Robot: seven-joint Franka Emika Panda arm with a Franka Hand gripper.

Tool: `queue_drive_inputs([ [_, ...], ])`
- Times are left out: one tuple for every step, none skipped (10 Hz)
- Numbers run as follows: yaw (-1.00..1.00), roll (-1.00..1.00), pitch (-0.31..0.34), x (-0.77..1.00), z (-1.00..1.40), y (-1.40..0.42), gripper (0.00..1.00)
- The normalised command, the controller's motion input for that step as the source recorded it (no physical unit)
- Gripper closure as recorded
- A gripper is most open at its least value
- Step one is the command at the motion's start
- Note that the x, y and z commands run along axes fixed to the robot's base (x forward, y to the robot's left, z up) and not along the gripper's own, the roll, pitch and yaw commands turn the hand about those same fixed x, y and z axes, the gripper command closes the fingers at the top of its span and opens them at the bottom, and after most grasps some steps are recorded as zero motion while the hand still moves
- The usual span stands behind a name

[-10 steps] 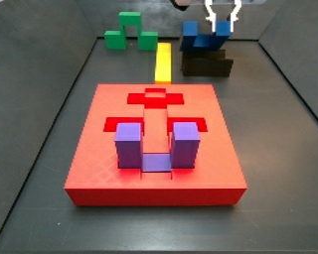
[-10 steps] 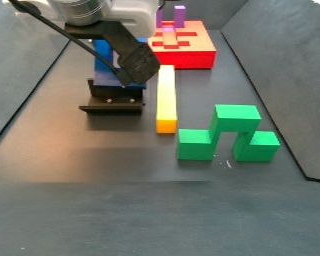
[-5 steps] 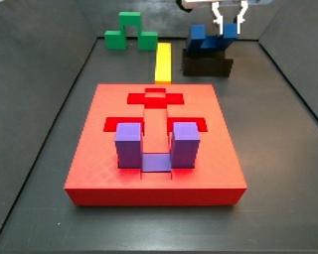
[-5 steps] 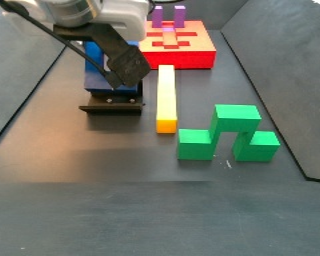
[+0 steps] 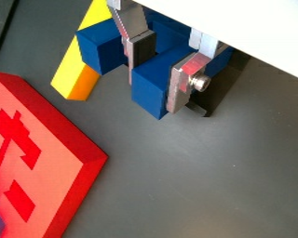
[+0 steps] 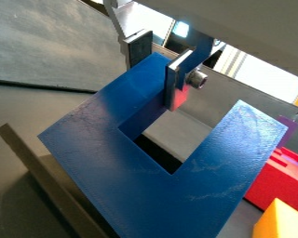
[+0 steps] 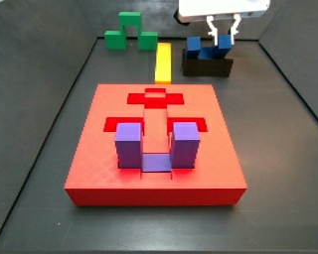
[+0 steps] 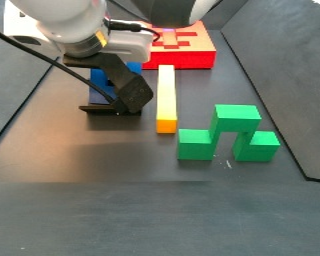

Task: Pick up the blue object. Move up. Place the blue object on the fixture. Regrasp the blue object. Move to above the board. Insert the blue object.
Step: Place the blue object on the fixture.

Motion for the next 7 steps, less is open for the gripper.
queue_drive_inputs([
  [0.00,0.24,0.100,0.36,-0.11,0.00,1.00],
  [0.00,0.27,0.071,0.29,-0.10,0.00,1.00],
  [0.00,0.19,0.017,0.02,-0.08,0.00,1.00],
  [0.00,0.19,0.000,0.00,-0.05,0.00,1.00],
  [0.00,0.15,0.000,0.00,-0.09,0.00,1.00],
  [0.00,0.03,0.000,0.00,-0.07,0.00,1.00],
  [0.00,0.02,0.000,-0.06,-0.17,0.00,1.00],
])
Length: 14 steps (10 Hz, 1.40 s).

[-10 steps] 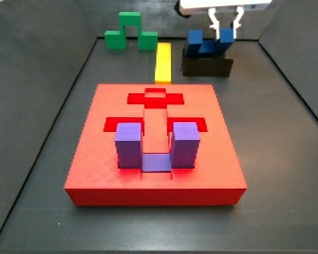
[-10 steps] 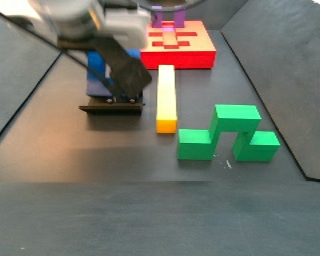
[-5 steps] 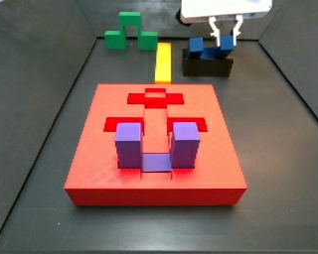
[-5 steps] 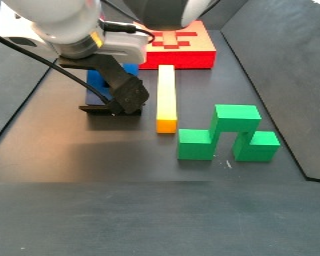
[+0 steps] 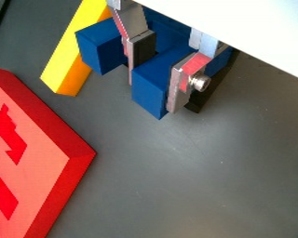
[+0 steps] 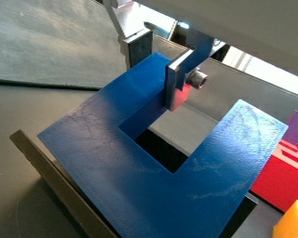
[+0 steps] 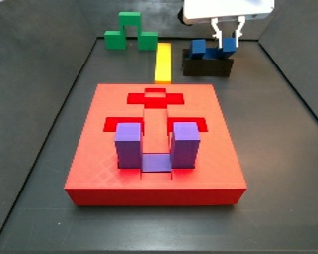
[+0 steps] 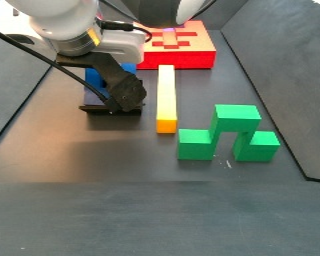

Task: Pick up the blue object. Move up. Place the blue object on the fixture. Regrasp the blue object. Move to above the board. Insert the blue object.
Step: Place the blue object on the fixture, then regrasp the blue object.

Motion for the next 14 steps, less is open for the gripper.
queue_drive_inputs([
  [0.00,0.00,0.000,0.00,-0.03,0.00,1.00],
  [0.00,0.01,0.000,0.00,0.00,0.00,1.00],
  [0.00,0.01,0.000,0.00,0.00,0.00,1.00],
  [0.00,0.00,0.000,0.00,0.00,0.00,1.00],
  [0.00,0.00,0.000,0.00,0.00,0.00,0.00],
  [0.00,0.45,0.086,0.34,0.47,0.02,0.00],
  [0.00,0.49,0.126,0.25,0.54,0.06,0.00],
  [0.00,0.50,0.169,0.28,0.56,0.01,0.00],
  [0.00,0.67,0.174,0.19,0.28,0.00,0.00],
  [0.00,0.77,0.143,0.04,0.04,0.00,0.00],
  [0.00,0.83,0.089,0.00,0.00,0.00,0.00],
  [0.01,0.86,0.054,0.00,0.00,0.00,0.00],
  [0.03,0.84,0.009,-0.02,0.00,0.00,0.00],
  [0.05,0.74,0.000,0.00,0.00,-0.01,0.00],
])
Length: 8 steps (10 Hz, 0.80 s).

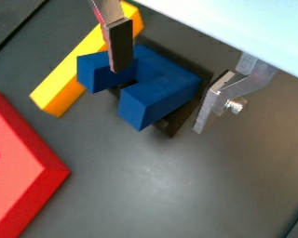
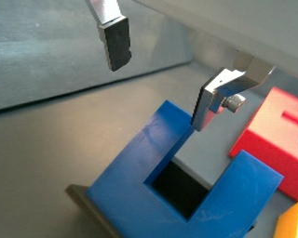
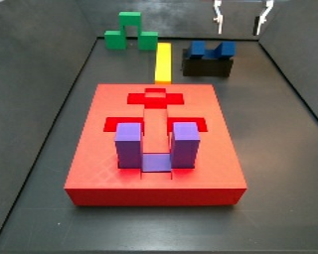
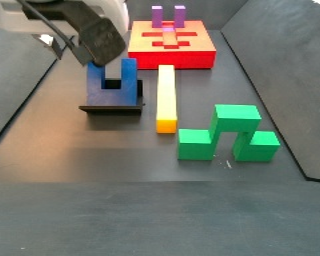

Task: Pick up the blue object. Move up. Place the blue object on the fixture. Regrasp the blue object. Move to above the board. Insert the blue object.
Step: Regrasp the blue object.

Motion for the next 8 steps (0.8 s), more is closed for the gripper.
queue_drive_inputs([
  [0.06,0.74,0.000,-0.02,-0.01,0.00,0.00],
  [0.06,0.73,0.000,-0.03,-0.08,-0.01,0.00],
  [0.06,0.71,0.000,-0.07,-0.10,-0.03,0.00],
  [0.05,0.72,0.000,-0.07,-0.11,-0.04,0.00],
  [0.03,0.70,-0.040,-0.15,-0.13,-0.05,0.00],
  [0.02,0.67,-0.080,-0.19,-0.06,-0.03,0.00],
  [0.03,0.61,-0.103,-0.17,0.00,-0.03,0.00],
  [0.03,0.62,-0.151,-0.15,0.00,-0.07,0.00],
])
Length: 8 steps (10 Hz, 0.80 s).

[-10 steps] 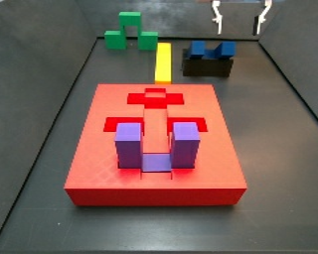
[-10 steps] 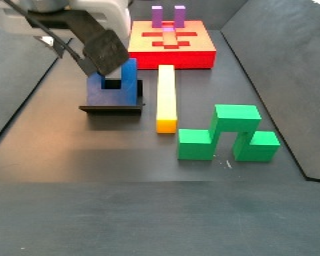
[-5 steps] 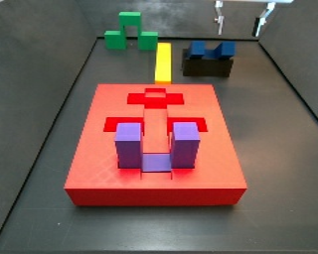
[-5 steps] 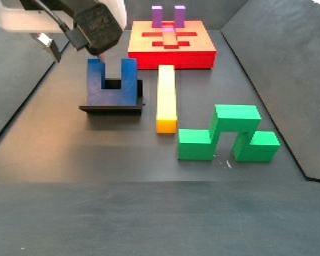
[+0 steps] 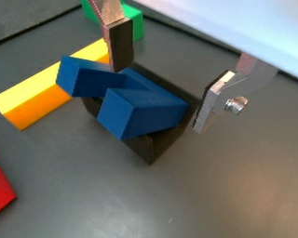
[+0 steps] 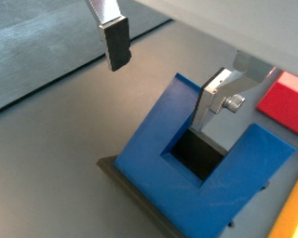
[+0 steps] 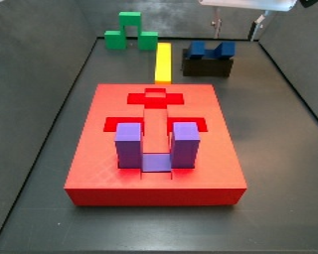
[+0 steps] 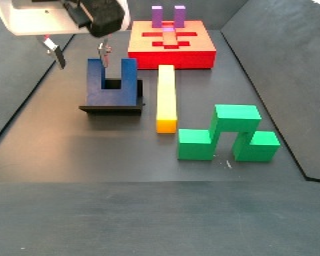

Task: Pick up the blue object. Move up. Place the blue object on the fixture. Regrasp the blue object. Move to above the board. Insert the blue object.
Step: Regrasp the blue object.

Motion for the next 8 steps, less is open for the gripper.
queue_drive_inputs([
  [0.02,0.64,-0.123,-0.09,0.00,-0.11,0.00],
  [0.03,0.68,-0.134,-0.04,0.00,-0.16,0.00],
  [0.02,0.78,-0.129,-0.04,-0.04,-0.21,0.00],
  [0.02,0.82,-0.123,-0.03,-0.03,-0.21,0.00],
  [0.02,0.84,-0.117,-0.03,-0.03,-0.20,0.00],
  [0.01,0.86,-0.103,-0.04,-0.04,-0.18,0.00],
  [0.01,0.88,-0.100,-0.05,-0.08,-0.16,0.00],
  [0.02,0.89,-0.080,-0.03,-0.13,-0.15,0.00],
])
